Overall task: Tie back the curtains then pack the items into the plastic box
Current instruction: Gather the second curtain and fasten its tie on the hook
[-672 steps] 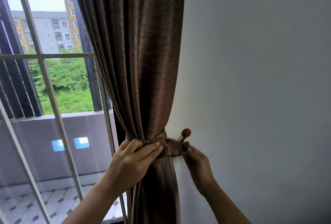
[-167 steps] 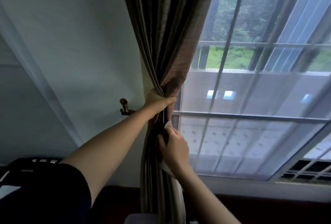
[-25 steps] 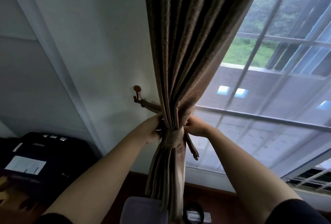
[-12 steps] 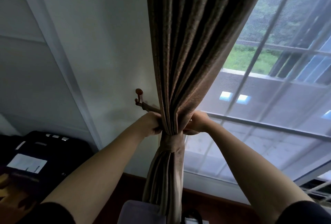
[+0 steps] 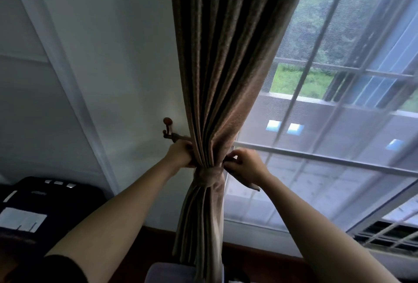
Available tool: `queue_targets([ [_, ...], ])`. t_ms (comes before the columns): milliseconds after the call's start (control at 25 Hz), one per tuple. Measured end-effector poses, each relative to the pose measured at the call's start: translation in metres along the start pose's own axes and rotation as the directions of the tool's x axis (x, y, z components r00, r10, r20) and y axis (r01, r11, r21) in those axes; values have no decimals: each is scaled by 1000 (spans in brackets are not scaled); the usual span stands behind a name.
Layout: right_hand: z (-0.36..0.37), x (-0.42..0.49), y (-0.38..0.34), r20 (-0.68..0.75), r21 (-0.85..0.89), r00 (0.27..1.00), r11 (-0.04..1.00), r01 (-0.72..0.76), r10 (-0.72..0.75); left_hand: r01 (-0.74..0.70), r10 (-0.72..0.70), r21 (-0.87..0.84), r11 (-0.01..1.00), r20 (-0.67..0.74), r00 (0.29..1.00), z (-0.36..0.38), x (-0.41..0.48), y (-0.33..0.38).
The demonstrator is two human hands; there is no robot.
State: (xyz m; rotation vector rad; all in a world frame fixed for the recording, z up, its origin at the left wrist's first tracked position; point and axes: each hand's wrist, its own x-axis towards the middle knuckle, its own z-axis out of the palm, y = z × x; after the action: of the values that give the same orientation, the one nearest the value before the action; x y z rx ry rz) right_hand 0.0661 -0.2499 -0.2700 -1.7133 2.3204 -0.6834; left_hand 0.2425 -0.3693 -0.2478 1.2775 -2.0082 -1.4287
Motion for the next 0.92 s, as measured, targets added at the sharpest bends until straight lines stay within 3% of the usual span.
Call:
queue_targets([
  [80, -2, -2, -9, -122, 148, 990, 987, -57, 75, -45, 47, 34, 998, -47, 998, -2, 2, 6],
  [200, 0, -6, -13, -207, 283, 967, 955, -87, 149, -36, 0, -258, 966, -138, 990, 0, -5, -3],
  [280, 7, -13, -12, -168, 297, 973, 949, -106, 161, -139, 45, -370, 918, -253, 966, 2, -20, -18],
  [360, 10, -20, -8, -147, 333, 972, 934, -127, 185, -456, 383, -148, 877, -355, 853, 6, -38, -36],
  [440, 5, -24, -6, -127, 346, 972, 927, -143, 198, -715, 739, 187, 674, -171, 652, 13, -49, -43],
  [520, 0, -26, -4, -89, 348, 977, 925, -153, 195, -752, 831, 469, 462, 68, 553, 20, -49, -38],
  [600, -2, -29, -2, -59, 348, 980, 924, -161, 193, -643, 874, 732, 226, 140, 466, 32, -43, -31],
  [640, -3, -30, -1, -54, 353, 980, 922, -162, 193, -555, 854, 815, 166, 162, 494, 39, -42, -25],
  [800, -5, -30, 4, -56, 366, 978, 915, -168, 202, -219, 652, 947, 235, 14, 758, 57, -53, 1],
  [840, -6, -30, 5, -50, 370, 977, 913, -174, 207, -189, 582, 937, 294, -18, 813, 58, -53, 5],
  [920, -7, -29, 7, -43, 368, 976, 912, -182, 212, -234, 496, 827, 511, -62, 866, 57, -49, 8],
])
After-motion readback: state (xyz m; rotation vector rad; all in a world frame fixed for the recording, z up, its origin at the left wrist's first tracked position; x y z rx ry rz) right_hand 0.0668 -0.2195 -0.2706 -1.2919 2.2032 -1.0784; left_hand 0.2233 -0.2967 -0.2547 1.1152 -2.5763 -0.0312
